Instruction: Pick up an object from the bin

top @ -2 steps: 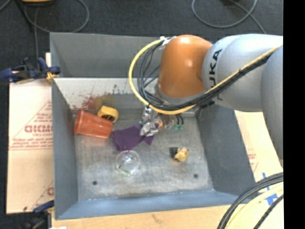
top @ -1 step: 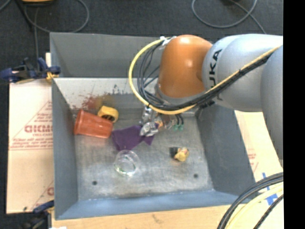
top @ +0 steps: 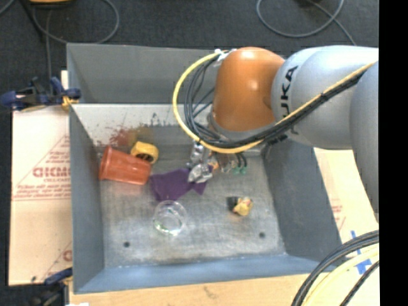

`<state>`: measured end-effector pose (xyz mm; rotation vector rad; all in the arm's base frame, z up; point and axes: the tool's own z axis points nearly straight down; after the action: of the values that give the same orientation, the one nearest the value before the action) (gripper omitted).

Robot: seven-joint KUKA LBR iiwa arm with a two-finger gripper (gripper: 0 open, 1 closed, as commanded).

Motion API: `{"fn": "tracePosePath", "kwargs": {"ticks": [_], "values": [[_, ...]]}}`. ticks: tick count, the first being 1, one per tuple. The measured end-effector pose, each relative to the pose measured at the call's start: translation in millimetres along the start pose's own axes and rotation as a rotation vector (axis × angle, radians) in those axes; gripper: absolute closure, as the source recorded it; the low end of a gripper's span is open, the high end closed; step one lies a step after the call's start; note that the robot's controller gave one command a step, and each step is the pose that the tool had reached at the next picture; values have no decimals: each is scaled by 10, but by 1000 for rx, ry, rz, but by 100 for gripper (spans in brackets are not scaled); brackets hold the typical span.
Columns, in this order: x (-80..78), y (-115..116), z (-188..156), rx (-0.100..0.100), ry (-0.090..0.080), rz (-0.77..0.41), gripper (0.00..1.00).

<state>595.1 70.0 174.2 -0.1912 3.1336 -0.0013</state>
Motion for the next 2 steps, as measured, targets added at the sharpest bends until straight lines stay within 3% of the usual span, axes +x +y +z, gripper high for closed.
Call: {"fn": "tracePosePath", "kwargs": {"ticks": [2], "values": [[10, 3, -42, -2, -3, -30, 100]]}}
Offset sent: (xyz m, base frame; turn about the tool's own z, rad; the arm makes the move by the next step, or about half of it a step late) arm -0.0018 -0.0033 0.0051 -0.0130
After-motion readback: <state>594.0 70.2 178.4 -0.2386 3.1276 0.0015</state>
